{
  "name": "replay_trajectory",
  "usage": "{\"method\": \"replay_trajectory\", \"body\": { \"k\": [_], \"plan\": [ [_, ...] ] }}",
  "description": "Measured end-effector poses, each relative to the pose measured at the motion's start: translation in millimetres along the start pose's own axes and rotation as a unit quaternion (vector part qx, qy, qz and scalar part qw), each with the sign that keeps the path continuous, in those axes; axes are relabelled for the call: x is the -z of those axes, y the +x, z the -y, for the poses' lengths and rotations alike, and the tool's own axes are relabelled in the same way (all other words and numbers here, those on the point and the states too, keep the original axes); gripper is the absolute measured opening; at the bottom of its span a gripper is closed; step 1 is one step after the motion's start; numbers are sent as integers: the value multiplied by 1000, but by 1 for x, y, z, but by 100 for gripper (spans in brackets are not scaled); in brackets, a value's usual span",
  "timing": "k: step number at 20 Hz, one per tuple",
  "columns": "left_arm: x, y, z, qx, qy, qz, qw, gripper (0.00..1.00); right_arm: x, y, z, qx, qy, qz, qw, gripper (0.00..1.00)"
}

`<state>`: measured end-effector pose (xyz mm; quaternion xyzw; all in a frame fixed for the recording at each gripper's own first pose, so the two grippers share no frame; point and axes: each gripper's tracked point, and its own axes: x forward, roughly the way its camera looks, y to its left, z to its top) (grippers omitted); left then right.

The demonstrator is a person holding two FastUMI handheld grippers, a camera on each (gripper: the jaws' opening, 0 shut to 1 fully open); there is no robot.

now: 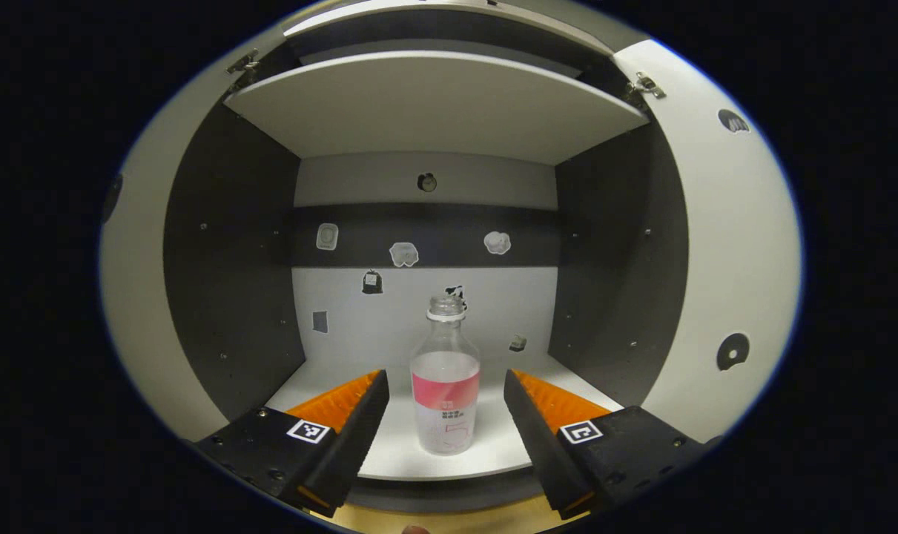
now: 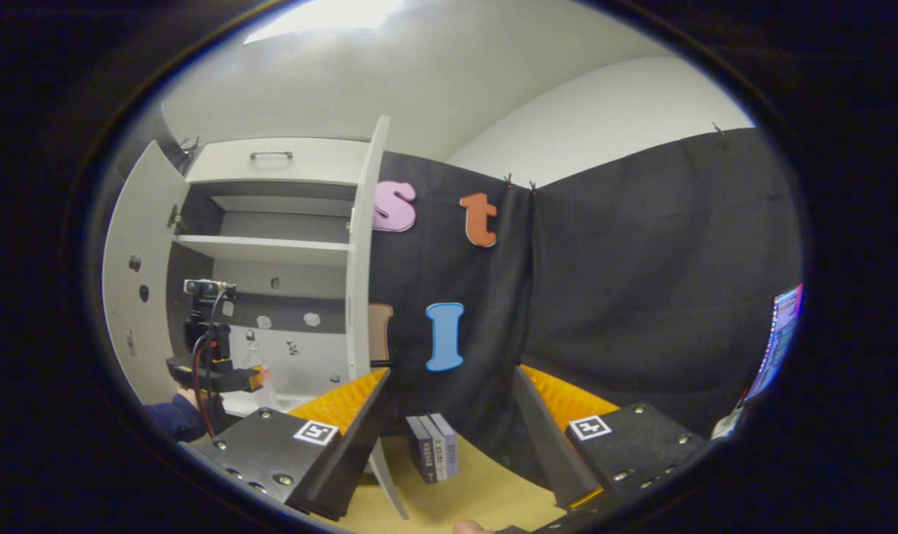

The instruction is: Grasp the bottle in the cabinet with the left hand and place it on the coaster, then close the right door with the right hand and the left door with the left hand.

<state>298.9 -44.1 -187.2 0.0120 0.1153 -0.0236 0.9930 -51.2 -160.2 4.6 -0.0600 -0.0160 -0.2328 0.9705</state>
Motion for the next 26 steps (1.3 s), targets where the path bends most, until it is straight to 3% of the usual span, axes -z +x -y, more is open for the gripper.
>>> {"method": "replay_trajectory", "body": {
  "k": [1, 2, 3, 6, 7, 8, 9, 10, 11, 12, 17, 18, 22, 26],
  "plan": [
    [5, 10, -1, -3, 6, -6, 1000, 97, 3, -2, 8, 13, -2, -2, 1000, 97],
    [9, 19, -1, -6, 12, -11, 1000, 97, 5, -5, 15, 24, -4, -4, 1000, 93],
    [12, 26, -2, -9, 17, -13, 1000, 97, 8, -9, 23, 35, -6, -7, 999, 97],
    [22, 40, -5, -20, 21, -21, 999, 96, 17, -18, 41, 65, -15, -19, 998, 97],
    [24, 44, -6, -22, 22, -23, 999, 96, 20, -21, 46, 72, -16, -24, 997, 93],
    [26, 46, -4, -19, 22, -24, 999, 94, 24, -24, 49, 77, -15, -28, 997, 97],
    [26, 47, -3, -20, 22, -24, 999, 89, 28, -25, 52, 81, -13, -33, 996, 94],
    [25, 49, -3, -19, 21, -20, 999, 78, 32, -27, 53, 83, -10, -38, 996, 98],
    [26, 48, -2, -17, 19, -22, 999, 78, 35, -27, 54, 83, -7, -42, 996, 94],
    [26, 46, -2, -16, 16, -23, 999, 78, 36, -28, 53, 82, -4, -44, 996, 98],
    [20, 19, 5, 18, -10, -15, 1000, 78, 38, -30, 44, 63, 1, -41, 997, 94],
    [18, 9, 7, 30, -11, -11, 999, 78, 36, -30, 41, 56, 3, -40, 998, 98],
    [12, -42, 15, 92, -21, 10, 996, 77, 35, -26, 24, 19, 14, -38, 999, 94],
    [23, -102, 17, 135, -16, 15, 991, 78, 33, -24, 7, -23, 20, -39, 999, 97]
  ]
}}
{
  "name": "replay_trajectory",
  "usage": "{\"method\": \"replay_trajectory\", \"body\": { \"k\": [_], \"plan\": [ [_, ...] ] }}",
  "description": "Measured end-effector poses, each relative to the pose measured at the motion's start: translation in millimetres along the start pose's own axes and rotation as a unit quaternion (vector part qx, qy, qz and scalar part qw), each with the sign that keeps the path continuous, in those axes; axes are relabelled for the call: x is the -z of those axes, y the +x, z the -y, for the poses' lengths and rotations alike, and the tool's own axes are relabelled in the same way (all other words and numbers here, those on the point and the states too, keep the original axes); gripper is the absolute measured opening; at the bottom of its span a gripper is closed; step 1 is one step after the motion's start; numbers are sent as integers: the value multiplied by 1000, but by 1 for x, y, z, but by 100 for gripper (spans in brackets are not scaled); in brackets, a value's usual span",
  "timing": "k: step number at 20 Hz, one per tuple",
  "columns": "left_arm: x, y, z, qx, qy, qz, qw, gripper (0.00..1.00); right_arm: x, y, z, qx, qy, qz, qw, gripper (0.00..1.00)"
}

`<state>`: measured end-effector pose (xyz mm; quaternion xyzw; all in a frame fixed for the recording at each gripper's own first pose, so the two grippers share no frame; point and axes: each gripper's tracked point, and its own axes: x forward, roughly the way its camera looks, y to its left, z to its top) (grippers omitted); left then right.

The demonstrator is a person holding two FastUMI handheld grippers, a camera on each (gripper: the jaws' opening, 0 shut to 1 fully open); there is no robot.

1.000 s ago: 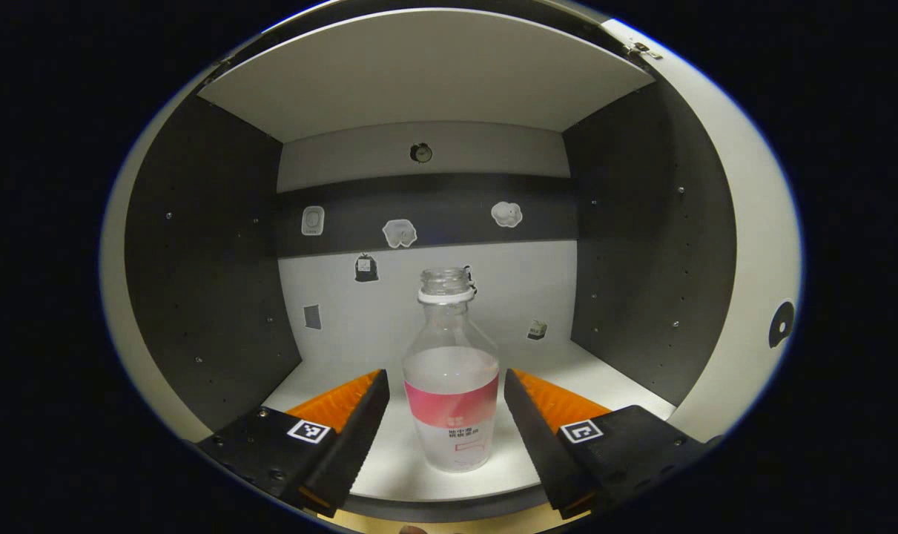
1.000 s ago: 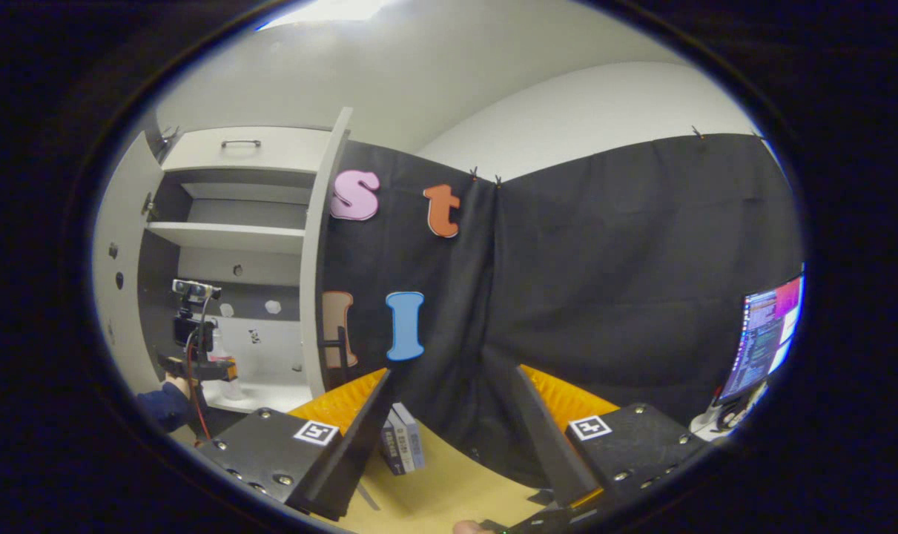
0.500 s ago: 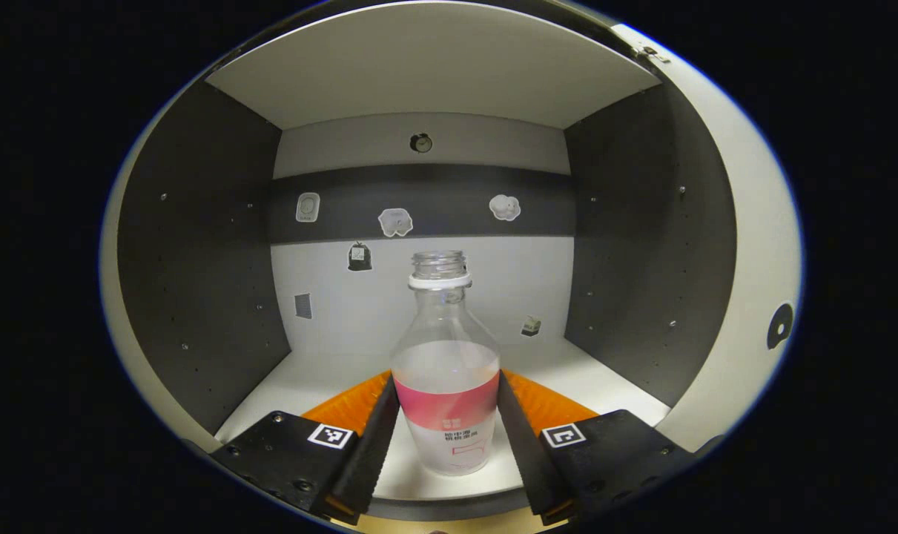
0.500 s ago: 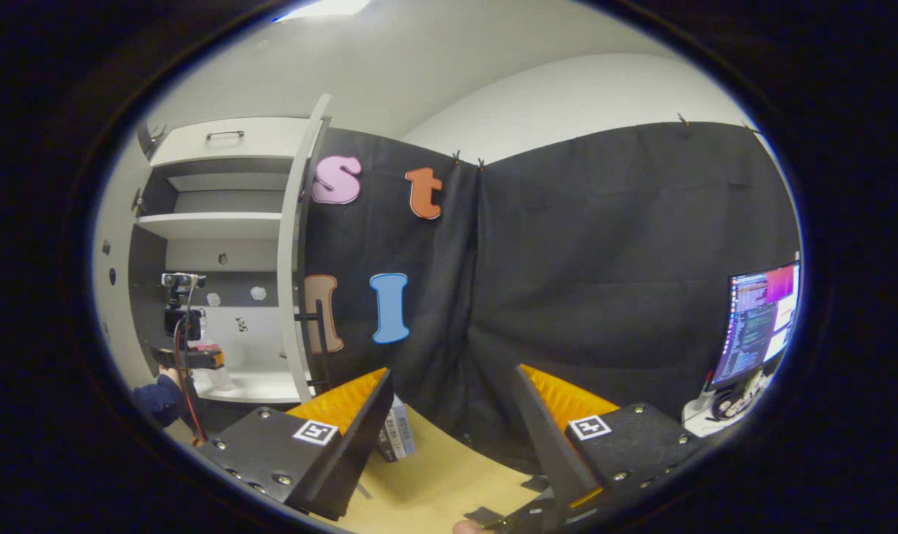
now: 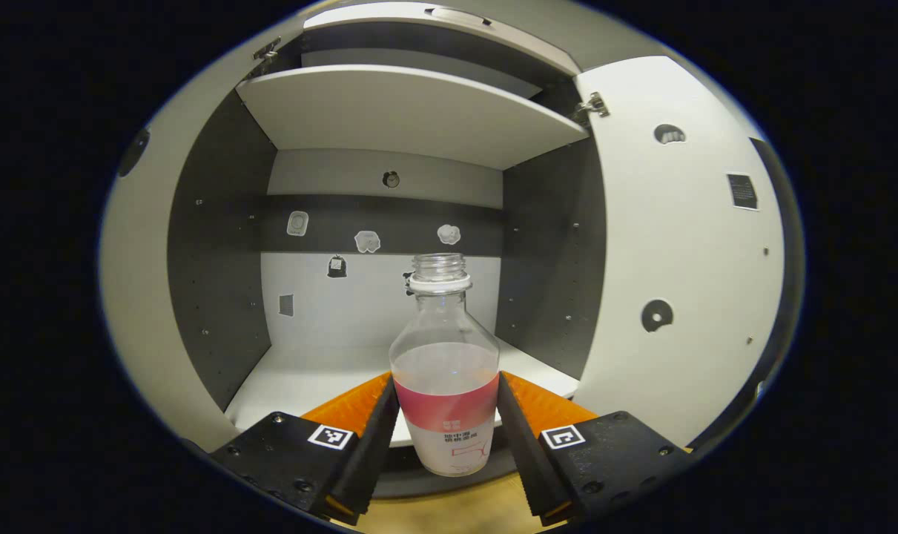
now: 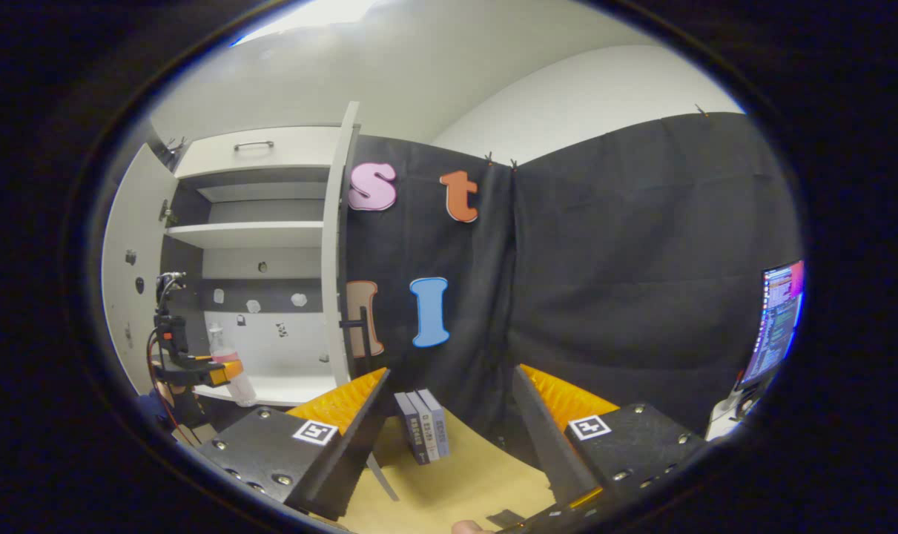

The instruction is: Grasp the bottle in the cabinet with the left hand and place it on the coaster, then close the right door with the right hand and the left door with the left hand.

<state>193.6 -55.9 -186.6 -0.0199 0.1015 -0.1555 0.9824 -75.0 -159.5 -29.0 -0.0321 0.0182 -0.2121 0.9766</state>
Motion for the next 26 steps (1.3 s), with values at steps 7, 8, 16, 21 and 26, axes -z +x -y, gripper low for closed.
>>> {"method": "replay_trajectory", "body": {
  "k": [7, 8, 16, 21, 26],
  "plan": [
    [66, -81, 35, 51, 2, -49, 997, 77, -6, 12, -18, -43, 1, 12, 999, 97],
    [80, -89, 37, 48, -1, -62, 997, 77, -7, 13, -19, -45, 0, 14, 999, 97],
    [212, -134, 69, 45, -62, -187, 979, 78, 2, 8, -14, -41, 3, 8, 999, 97],
    [278, -149, 80, 49, -90, -254, 962, 79, 5, 5, 3, -22, 6, 6, 1000, 98],
    [317, -158, 83, 45, -85, -298, 950, 79, 8, 3, 13, -10, 9, -2, 1000, 98]
  ]
}}
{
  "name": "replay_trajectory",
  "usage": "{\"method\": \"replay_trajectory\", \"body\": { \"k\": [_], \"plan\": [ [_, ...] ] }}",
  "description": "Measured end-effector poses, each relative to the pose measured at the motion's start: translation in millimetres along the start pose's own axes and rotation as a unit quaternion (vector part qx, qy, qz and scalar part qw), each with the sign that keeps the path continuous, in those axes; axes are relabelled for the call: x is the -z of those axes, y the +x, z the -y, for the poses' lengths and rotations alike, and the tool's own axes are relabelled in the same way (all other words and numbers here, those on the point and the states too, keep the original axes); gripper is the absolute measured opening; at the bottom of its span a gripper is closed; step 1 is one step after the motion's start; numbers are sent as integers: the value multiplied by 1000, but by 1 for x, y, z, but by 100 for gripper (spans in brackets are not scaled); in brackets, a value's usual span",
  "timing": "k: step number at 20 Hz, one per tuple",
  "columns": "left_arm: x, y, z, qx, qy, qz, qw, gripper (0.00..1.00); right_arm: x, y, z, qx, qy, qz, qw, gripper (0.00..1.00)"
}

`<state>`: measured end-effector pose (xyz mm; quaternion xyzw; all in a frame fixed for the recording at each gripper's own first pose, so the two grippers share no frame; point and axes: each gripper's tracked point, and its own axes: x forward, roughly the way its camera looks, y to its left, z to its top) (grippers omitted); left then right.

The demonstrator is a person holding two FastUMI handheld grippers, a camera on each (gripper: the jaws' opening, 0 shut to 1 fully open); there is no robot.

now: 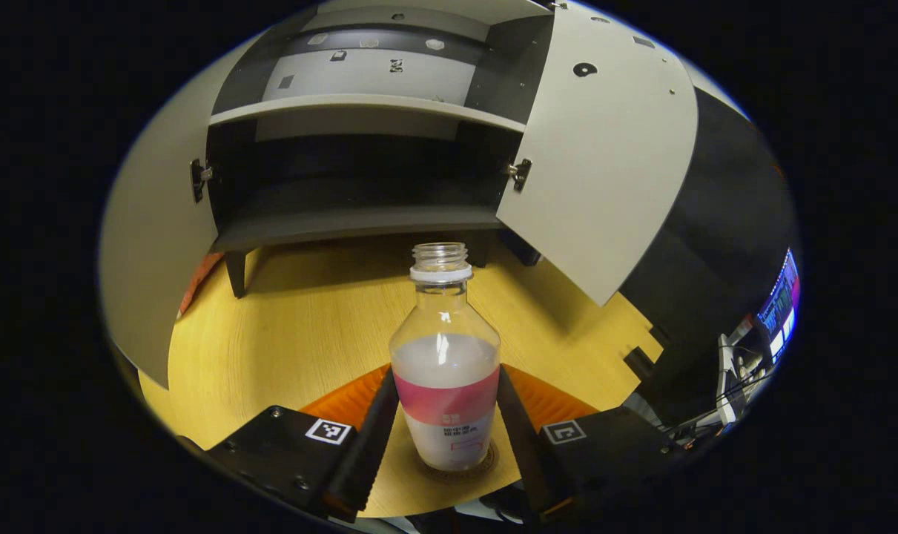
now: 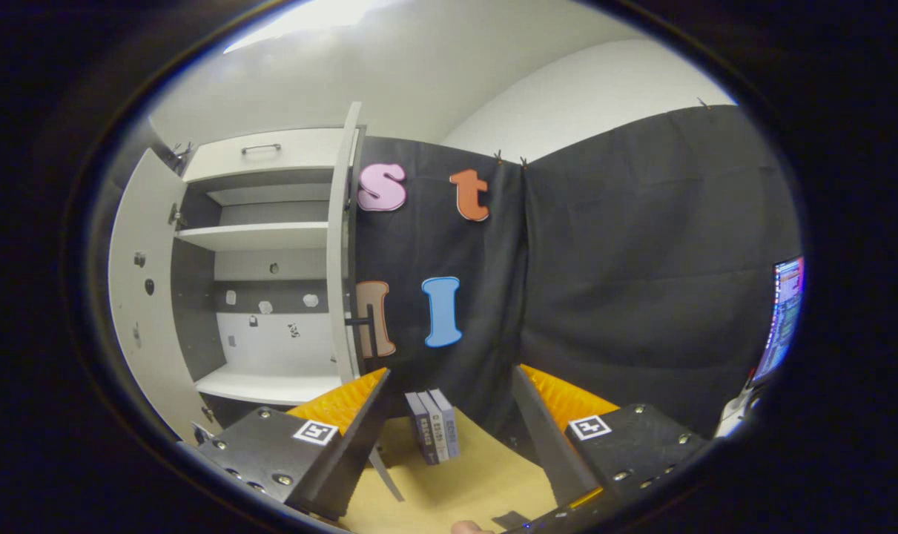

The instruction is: Grasp the bottle in the cabinet with the left hand and place it on the coaster, then close the right door with the right hand and the left door with the left hand.

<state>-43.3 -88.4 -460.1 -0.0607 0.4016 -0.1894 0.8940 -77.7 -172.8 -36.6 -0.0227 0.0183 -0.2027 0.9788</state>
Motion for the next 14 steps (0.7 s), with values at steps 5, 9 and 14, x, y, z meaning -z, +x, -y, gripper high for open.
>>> {"method": "replay_trajectory", "body": {
  "k": [5, 9, 14],
  "plan": [
    [15, 13, -1, -18, 7, 8, 1000, 79, 6, -3, 3, 4, -3, -7, 1000, 98],
    [23, 17, 3, -20, 11, 16, 1000, 79, 8, -4, 14, 16, -1, -11, 1000, 98],
    [24, 23, 10, -14, 15, 23, 1000, 80, 12, -6, 25, 28, 13, -17, 999, 98]
  ]
}}
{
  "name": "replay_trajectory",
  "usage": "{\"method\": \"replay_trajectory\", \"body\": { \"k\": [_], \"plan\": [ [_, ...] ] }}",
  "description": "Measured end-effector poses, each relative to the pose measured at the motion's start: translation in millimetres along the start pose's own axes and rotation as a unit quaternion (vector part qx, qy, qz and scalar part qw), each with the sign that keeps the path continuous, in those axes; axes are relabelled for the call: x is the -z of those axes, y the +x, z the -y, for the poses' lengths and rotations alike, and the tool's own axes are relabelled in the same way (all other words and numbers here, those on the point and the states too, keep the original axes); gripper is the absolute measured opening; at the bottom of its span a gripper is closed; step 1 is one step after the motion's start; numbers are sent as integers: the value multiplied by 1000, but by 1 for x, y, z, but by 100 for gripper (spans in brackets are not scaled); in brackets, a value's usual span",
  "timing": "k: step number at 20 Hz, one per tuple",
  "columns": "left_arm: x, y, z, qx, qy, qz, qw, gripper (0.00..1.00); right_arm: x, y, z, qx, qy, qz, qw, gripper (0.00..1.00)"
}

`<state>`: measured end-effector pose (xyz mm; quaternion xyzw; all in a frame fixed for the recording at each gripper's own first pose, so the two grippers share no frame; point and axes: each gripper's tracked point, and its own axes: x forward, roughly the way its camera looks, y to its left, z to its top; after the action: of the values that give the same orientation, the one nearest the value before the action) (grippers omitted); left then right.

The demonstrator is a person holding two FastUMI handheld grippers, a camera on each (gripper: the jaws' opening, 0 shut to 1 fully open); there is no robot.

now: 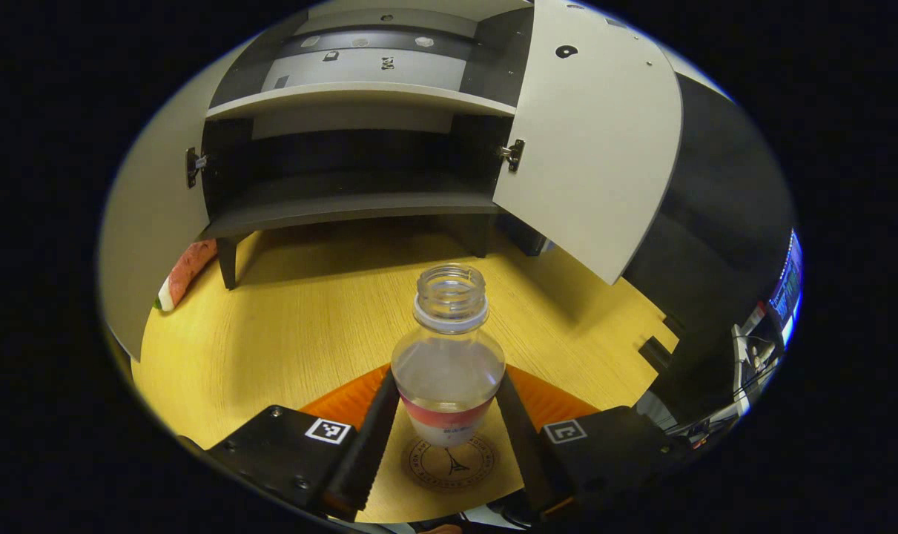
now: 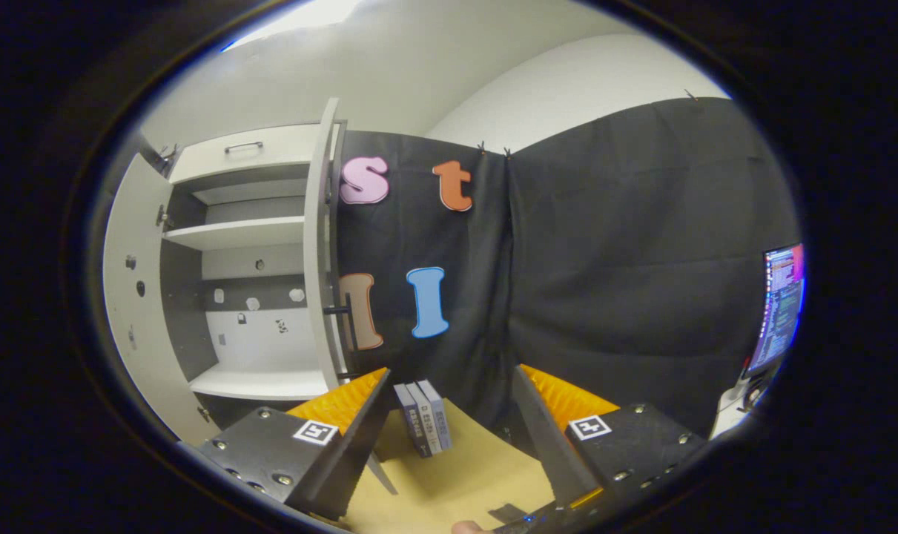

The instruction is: Grasp the bottle in the cabinet with the left hand and place it on the coaster, then close the right door with the right hand and the left door with the left hand.

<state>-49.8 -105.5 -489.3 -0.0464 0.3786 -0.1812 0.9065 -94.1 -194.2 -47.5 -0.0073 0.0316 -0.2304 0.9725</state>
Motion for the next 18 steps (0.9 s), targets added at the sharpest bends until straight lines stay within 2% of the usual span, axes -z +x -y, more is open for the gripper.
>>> {"method": "replay_trajectory", "body": {
  "k": [3, 4, 5, 6, 7, 8, 11, 12, 18],
  "plan": [
    [1, -4, 0, 0, 0, -2, 1000, 80, 6, -1, 3, 5, 11, -6, 1000, 98],
    [3, -6, 1, 3, -1, -2, 1000, 80, 8, 0, 4, 6, 14, -8, 1000, 94],
    [3, -9, 2, 5, -2, -1, 1000, 80, 11, 0, 4, 6, 16, -11, 1000, 98],
    [4, -12, 3, 8, -1, 0, 1000, 80, 14, 1, 3, 6, 17, -14, 1000, 94],
    [3, -16, 3, 8, 2, 3, 1000, 80, 16, 2, 3, 5, 19, -17, 1000, 98],
    [3, -18, 4, 9, 3, 6, 1000, 80, 19, 2, 2, 4, 19, -19, 1000, 94],
    [7, -26, 6, 6, 11, 7, 1000, 79, 23, 6, -3, 0, 23, -23, 999, 94],
    [9, -29, 6, 6, 15, 7, 1000, 79, 24, 7, -5, -3, 25, -25, 999, 97],
    [11, -42, 6, 6, 14, 7, 1000, 79, 33, 12, -17, -16, 27, -33, 999, 100]
  ]
}}
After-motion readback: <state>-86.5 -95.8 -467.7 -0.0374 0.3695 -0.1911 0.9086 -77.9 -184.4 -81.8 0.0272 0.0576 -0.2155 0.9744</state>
